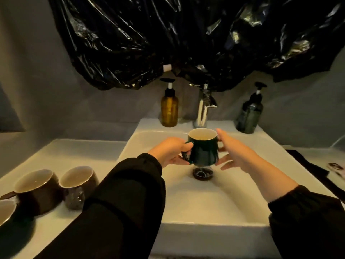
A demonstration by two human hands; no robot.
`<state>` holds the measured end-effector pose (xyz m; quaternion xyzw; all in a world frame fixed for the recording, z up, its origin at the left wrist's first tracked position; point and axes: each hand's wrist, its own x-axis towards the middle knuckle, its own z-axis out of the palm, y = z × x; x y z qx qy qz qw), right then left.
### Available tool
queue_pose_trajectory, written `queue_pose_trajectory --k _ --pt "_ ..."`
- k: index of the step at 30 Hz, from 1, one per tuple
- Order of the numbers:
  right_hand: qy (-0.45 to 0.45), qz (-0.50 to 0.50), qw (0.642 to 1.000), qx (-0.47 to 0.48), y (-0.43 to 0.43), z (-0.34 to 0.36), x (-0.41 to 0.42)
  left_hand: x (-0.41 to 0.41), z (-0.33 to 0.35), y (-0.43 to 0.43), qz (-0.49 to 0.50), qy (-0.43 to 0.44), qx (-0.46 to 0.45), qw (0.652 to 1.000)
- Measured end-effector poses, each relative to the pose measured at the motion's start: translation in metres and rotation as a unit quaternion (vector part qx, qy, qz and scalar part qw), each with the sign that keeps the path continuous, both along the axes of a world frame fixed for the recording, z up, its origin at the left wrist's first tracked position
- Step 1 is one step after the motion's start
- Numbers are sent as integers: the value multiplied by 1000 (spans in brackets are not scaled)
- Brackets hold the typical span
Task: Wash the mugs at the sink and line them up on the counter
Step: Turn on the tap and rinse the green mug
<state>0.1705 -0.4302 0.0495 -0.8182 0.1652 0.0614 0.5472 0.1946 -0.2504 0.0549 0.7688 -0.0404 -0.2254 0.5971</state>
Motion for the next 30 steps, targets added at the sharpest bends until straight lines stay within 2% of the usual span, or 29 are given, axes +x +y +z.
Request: queue_pose_trajectory --k 3,5,6,9,12,15,18,25,30 --pt "45 30 985 166 -18 -12 4 1 -13 -12 -12 -100 58 993" --pt "55 31 969 239 -26 -13 6 2 -20 -14 -32 -176 102 979" --pt "53 17 964 259 -26 -13 8 5 -25 -13 -52 -229 142 962" --pt "49 -1 953 299 -26 -16 12 7 -35 -10 -114 -377 261 881" --pt "75 4 957 282 -22 -18 11 13 -41 -11 -153 -433 307 834" --pt "58 -17 967 247 -20 -17 13 18 -43 -13 -145 -528 383 744" --pt "22 -26 968 247 -21 -19 17 20 -40 -14 -134 -585 417 683" --pt "-26 12 969 246 -24 -24 32 34 -34 -12 -138 -639 444 612" --pt "-82 42 972 217 -24 -23 36 40 -34 -9 -151 -644 487 571"
